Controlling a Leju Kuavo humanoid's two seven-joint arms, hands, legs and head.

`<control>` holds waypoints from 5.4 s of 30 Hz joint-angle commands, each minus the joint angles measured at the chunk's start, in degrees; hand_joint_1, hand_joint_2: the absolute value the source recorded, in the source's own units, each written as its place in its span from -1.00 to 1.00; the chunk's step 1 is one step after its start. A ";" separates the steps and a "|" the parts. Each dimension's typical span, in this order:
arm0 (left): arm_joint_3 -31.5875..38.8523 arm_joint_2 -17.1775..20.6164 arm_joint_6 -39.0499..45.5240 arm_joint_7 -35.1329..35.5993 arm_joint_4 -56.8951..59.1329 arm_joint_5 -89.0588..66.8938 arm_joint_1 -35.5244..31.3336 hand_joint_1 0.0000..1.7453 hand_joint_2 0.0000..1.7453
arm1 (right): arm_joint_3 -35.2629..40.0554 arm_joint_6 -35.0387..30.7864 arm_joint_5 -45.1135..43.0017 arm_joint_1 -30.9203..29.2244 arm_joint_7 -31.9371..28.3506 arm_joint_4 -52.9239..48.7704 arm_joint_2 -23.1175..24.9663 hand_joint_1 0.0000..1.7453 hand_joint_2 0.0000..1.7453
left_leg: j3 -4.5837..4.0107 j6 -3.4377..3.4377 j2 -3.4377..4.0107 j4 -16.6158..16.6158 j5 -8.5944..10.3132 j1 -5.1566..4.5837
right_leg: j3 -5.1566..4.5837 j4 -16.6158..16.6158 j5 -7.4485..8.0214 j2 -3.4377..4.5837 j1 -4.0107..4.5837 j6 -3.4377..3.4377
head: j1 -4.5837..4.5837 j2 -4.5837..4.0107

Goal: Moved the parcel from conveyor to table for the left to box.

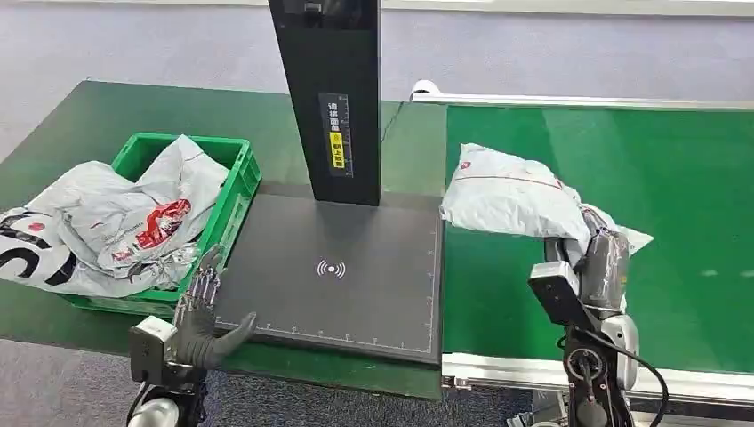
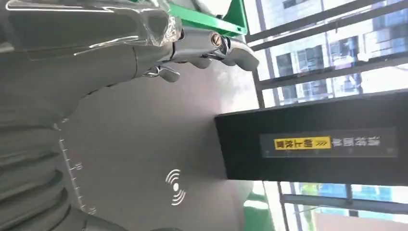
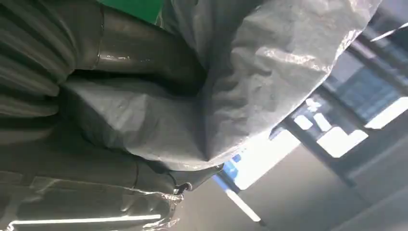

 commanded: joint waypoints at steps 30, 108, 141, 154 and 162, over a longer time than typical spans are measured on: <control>-5.19 1.65 0.54 -0.61 9.64 3.63 -9.62 -1.00 1.00 | 35.50 -17.81 3.73 -13.23 -3.19 36.17 5.30 -1.00 1.00 | 0.02 -0.01 -0.06 -0.04 0.07 0.02 | 0.01 -0.01 0.03 0.01 0.04 0.01 | 0.00 0.00; -18.30 1.99 19.32 14.75 9.36 -41.50 -7.86 1.00 1.00 | 14.72 35.25 -42.55 -4.09 2.91 27.20 6.16 -1.00 1.00 | 0.13 -0.02 0.07 -0.04 0.03 0.03 | 0.08 -0.02 0.04 0.16 0.03 0.00 | 0.00 0.00; -1.18 2.74 44.59 5.61 3.40 -52.54 -15.07 1.00 1.00 | 19.54 35.23 -46.34 -7.85 1.49 32.16 4.93 -1.00 1.00 | 0.05 -0.02 -0.07 -0.06 0.08 0.04 | 0.02 -0.05 0.05 0.03 0.05 0.00 | 0.00 0.00; 13.70 1.89 44.59 5.65 5.11 -63.35 -23.46 1.00 1.00 | 19.63 35.78 -46.75 -8.08 1.51 32.89 5.36 -1.00 1.00 | 0.01 -0.04 -0.02 0.01 0.07 0.08 | -0.04 0.00 0.05 0.05 0.10 -0.03 | 0.00 0.00; 20.80 -3.46 44.59 -11.02 -19.48 -47.93 -22.27 1.00 1.00 | 19.88 35.38 -46.83 -9.58 1.11 35.35 6.24 -1.00 1.00 | -0.12 -0.03 0.13 0.12 0.01 0.12 | -0.14 0.07 0.04 0.21 0.15 0.00 | 0.02 0.00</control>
